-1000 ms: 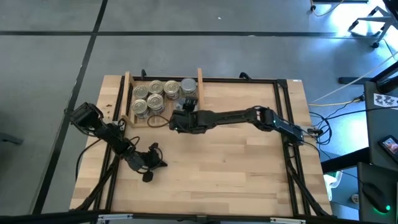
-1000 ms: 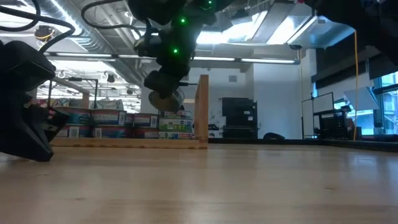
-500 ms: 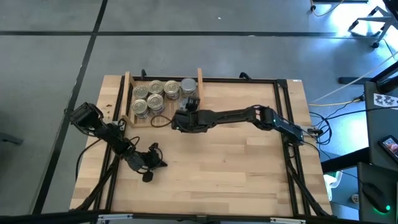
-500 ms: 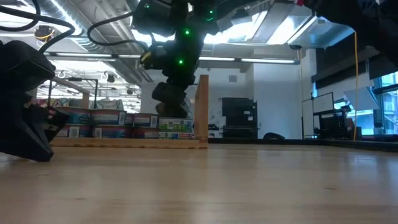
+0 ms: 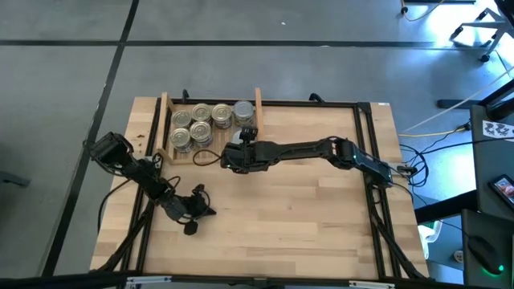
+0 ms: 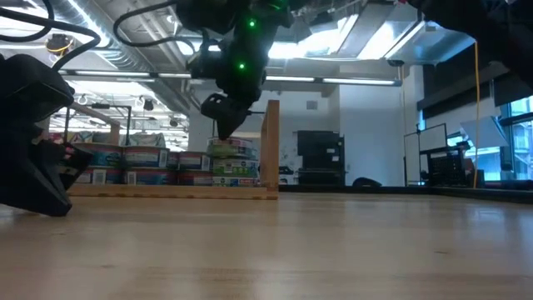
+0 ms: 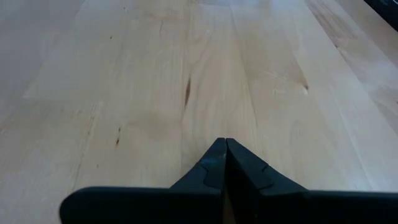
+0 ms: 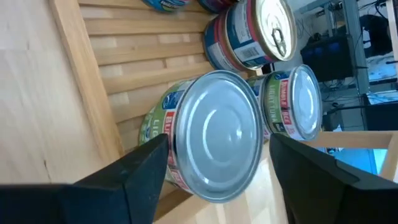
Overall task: Stack canned seafood by type on shelf
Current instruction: Stack the green tuna can on top of the other green tuna can on the shelf
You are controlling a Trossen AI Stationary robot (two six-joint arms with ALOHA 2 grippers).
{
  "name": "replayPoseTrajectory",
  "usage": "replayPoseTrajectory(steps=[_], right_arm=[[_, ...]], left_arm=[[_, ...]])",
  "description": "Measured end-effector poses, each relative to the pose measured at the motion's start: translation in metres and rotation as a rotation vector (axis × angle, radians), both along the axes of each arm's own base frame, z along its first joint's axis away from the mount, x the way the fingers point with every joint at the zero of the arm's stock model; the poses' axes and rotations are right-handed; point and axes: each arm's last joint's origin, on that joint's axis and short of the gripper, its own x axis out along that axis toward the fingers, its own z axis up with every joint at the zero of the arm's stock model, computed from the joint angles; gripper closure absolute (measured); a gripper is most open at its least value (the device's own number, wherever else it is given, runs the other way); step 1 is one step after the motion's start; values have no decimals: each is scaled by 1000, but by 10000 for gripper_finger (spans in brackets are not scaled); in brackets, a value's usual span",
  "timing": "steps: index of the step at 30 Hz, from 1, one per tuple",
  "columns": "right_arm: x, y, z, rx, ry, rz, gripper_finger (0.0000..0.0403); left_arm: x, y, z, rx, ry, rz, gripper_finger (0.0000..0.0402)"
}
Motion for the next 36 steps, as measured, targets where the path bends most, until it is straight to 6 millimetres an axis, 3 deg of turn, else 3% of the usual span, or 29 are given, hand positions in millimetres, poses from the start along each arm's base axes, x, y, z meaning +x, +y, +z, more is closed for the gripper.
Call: replayPoseTrajectory(steps=[15,22,31,36], right_arm=[[-2,-2,3,-78,-9,-62,121],[3,5,2,42,-49,5,122],[-1,-14,-7,-5,-16,-51,164],[-1,-4,-3,-61,-17,-52,182]], left_arm=[[0,0,0,-25,0,15,394],[0,0,0,-26,0,15,394],[0,0,0,-27,-1,16,394],[0,0,0,-26,-2,15,394]])
